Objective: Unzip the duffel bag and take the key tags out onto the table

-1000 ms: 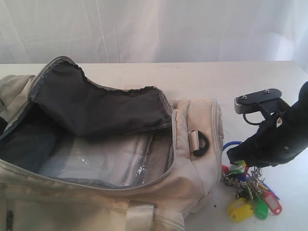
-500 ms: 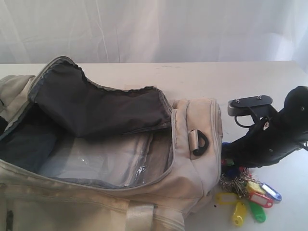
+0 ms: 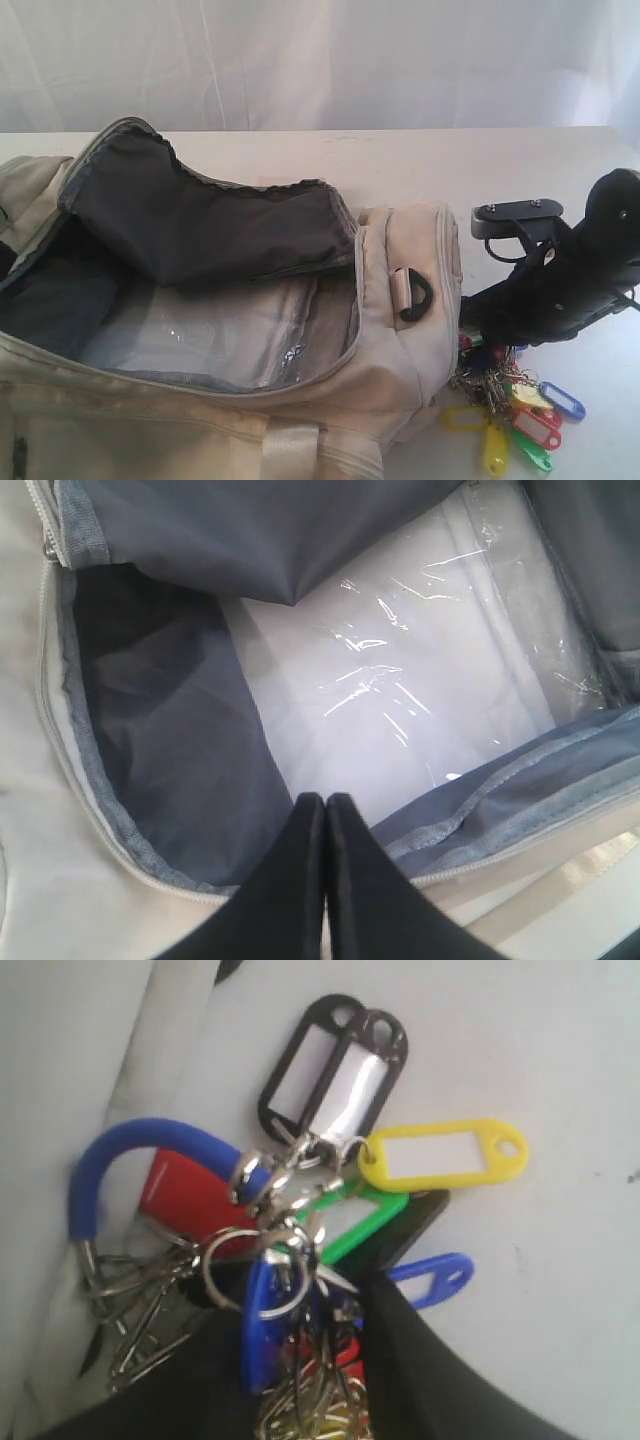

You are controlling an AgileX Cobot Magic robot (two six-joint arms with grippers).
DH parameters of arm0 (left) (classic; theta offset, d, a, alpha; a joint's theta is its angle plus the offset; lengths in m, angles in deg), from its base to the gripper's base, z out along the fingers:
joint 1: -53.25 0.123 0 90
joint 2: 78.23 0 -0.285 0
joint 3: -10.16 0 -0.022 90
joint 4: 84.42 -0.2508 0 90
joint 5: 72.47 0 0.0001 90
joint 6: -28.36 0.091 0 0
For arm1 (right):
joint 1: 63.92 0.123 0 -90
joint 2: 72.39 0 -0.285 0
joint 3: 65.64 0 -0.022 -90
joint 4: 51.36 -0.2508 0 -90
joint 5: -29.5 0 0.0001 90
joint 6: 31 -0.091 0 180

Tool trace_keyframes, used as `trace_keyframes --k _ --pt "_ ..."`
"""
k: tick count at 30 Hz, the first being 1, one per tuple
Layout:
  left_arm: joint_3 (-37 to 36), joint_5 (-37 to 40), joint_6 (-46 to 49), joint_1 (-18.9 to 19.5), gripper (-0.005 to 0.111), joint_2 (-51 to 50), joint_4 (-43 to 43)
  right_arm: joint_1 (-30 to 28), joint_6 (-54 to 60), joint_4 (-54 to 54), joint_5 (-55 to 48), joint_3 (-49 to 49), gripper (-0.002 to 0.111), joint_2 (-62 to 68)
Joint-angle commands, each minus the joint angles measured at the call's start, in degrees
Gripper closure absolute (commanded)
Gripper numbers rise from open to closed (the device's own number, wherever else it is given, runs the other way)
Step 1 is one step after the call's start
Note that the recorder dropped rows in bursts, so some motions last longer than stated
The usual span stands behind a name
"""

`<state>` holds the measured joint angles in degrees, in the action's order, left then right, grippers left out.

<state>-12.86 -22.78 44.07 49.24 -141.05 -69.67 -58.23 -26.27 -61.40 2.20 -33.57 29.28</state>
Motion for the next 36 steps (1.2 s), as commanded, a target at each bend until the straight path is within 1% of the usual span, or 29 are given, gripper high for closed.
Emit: trace_keyframes --k 1,4,8,11,14,16,19,21,23,27,32,36 --pt "-0.4 0.6 0.8 -0.2 0.107 0.3 0.9 -0.3 0.6 2.2 -3.2 -2.1 0.078 -4.1" --pt "-0.4 0.7 0.8 -0.2 0.107 0.3 1.1 -0.3 0.6 2.9 -6.6 -3.0 0.065 -6.8" --pt "-0.4 0.9 0.8 -0.2 0.107 0.3 1.1 -0.3 0.7 3.0 -8.6 -3.1 0.052 -9.9" --pt "-0.4 0.7 1.0 -0.2 0.107 0.3 1.1 -0.3 0.7 3.3 -11.7 -3.1 0.05 -12.2" --pt "-0.4 0.6 1.0 -0.2 0.107 0.3 1.1 -0.3 0.7 3.3 -16.0 -3.1 0.056 -14.7" --pt "-0.4 0.3 1.2 -0.2 0.107 0.3 1.1 -0.3 0.4 3.3 -18.5 -3.1 0.063 -16.6" --pt "-0.4 -0.6 2.5 -0.2 0.107 0.3 1.1 -0.3 0.4 2.3 -20.8 -2.8 0.081 -19.8" --pt "-0.4 -1.0 3.4 -0.2 0.107 0.3 1.1 -0.3 0.4 1.8 -21.8 -1.8 0.096 -22.4" --pt "-0.4 -1.2 4.3 -0.2 0.107 0.3 1.1 -0.3 0.4 1.8 -21.4 0.1 0.109 -25.7" --pt "-0.4 -1.5 5.1 -0.2 0.107 0.3 1.1 -0.3 0.2 0.3 -17.5 4.7 0.108 -33.8" --pt "-0.4 -5.0 5.1 -0.2 0.107 0.3 1.1 -0.3 0.2 -0.5 -12.6 6.4 0.108 -43.0" --pt "-0.4 -5.2 4.9 -0.2 0.107 0.3 1.1 -0.3 0.2 -0.5 -12.3 6.5 0.108 -47.8"
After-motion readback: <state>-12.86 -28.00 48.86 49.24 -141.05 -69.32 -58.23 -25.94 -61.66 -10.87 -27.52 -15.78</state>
